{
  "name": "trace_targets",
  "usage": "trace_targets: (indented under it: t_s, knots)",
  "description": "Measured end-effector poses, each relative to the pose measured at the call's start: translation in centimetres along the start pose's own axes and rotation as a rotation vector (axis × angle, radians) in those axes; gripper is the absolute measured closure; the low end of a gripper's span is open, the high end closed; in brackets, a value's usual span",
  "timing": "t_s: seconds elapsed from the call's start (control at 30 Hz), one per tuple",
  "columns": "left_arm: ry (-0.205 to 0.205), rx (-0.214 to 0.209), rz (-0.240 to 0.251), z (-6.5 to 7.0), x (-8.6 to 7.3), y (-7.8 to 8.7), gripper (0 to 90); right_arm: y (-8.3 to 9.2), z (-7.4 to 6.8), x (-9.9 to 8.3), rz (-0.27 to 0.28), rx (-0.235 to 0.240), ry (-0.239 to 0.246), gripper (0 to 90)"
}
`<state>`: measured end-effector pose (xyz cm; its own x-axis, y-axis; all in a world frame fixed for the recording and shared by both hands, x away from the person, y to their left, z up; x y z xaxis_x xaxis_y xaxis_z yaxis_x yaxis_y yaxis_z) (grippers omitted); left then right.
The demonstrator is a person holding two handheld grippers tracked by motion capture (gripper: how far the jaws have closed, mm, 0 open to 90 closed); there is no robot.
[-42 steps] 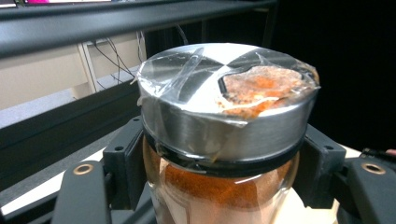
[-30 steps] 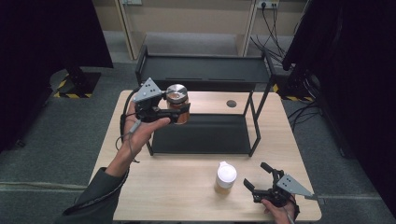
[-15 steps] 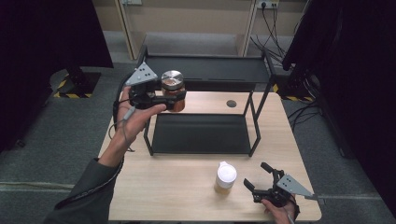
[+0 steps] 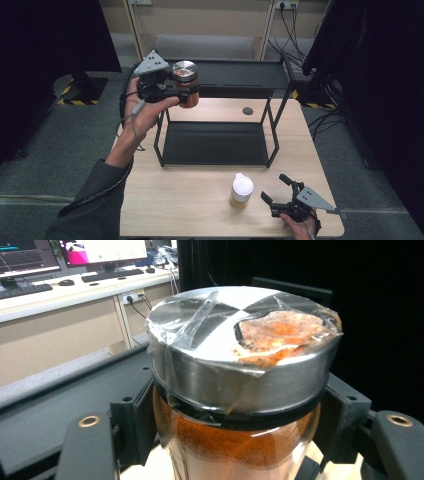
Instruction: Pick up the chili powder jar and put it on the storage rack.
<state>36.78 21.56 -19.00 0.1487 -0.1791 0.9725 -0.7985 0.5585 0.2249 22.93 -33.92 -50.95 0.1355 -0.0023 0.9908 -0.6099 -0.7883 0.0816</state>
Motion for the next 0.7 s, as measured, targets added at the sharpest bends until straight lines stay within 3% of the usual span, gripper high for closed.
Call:
trace_targets:
  t_s: [0.27,0.43,0.7]
  knots:
    - [0.016,0.034,-0.001,-0.3,1.3,-1.1,30.3,0.1,0.0,0.0,0.001,0.000,0.000,2.7]
    - [0.042,0.072,0.008,-1.1,1.9,-2.1,30.3,0.2,0.1,0.0,0.002,0.000,-0.001,2.7]
    - [0.045,0.133,-0.011,-1.7,2.4,-3.6,30.3,0.3,0.2,0.0,0.005,-0.004,-0.004,2.7]
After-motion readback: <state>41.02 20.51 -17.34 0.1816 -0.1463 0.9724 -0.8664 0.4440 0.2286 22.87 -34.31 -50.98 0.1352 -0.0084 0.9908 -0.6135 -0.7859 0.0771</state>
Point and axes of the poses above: each handheld gripper's, and its own axes: y roughly backward along the jaws, x roughly out of its top, z roughly to its right, the point moved 4 cm from there along -y, roughly forward along the jaws, and after that the axes turned 9 degrees about x, right-handed, at the moved point
